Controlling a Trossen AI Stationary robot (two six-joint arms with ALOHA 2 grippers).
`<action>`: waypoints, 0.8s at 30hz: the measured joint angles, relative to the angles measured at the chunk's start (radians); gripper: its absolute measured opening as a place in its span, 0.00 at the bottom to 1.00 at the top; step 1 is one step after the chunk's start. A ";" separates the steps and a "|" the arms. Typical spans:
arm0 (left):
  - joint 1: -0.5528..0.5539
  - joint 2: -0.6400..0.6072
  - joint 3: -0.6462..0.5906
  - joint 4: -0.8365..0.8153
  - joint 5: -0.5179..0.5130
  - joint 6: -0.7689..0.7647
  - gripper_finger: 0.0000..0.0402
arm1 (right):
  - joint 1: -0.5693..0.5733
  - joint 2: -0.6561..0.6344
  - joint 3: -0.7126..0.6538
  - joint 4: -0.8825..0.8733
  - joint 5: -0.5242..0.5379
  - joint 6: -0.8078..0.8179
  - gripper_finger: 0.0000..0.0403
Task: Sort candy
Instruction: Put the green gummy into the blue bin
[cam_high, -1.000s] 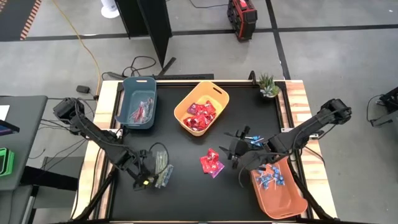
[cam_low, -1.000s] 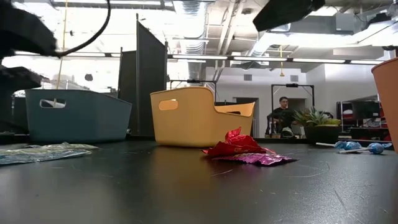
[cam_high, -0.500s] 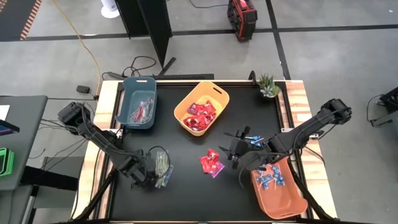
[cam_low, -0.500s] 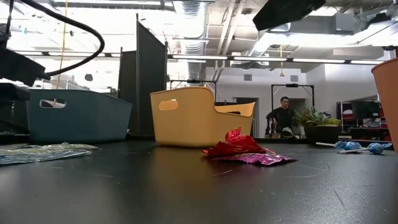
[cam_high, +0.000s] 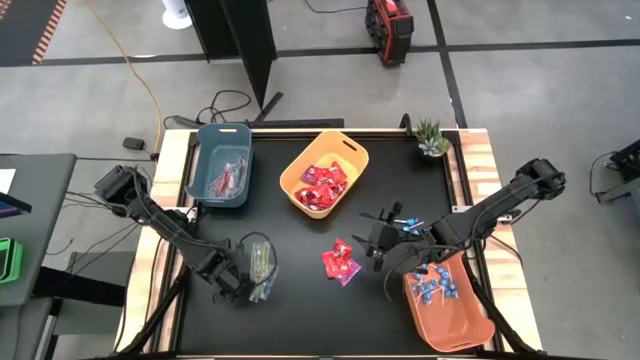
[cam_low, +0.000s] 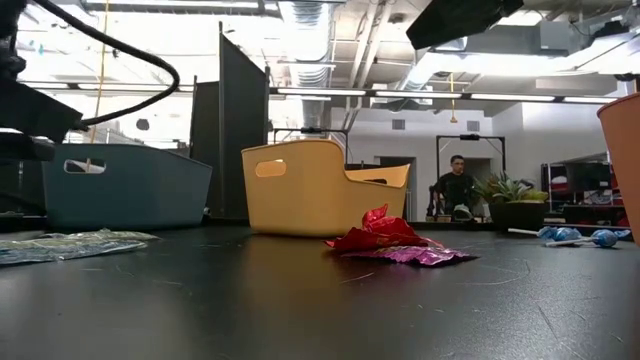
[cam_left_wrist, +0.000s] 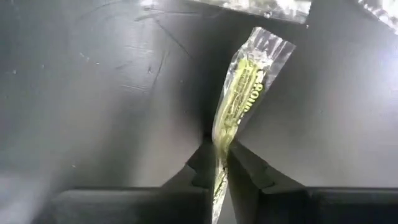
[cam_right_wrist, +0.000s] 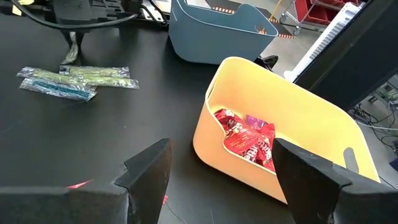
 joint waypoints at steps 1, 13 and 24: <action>0.006 -0.006 0.013 -0.015 0.000 0.000 0.04 | 0.000 0.000 0.000 0.000 0.000 0.000 0.72; 0.107 -0.189 0.428 -0.627 -0.798 -0.347 0.03 | 0.000 0.000 0.000 0.000 0.000 0.000 0.72; 0.519 -0.264 0.413 -0.743 -1.093 -0.383 0.04 | 0.000 0.000 0.000 0.000 0.000 -0.003 0.72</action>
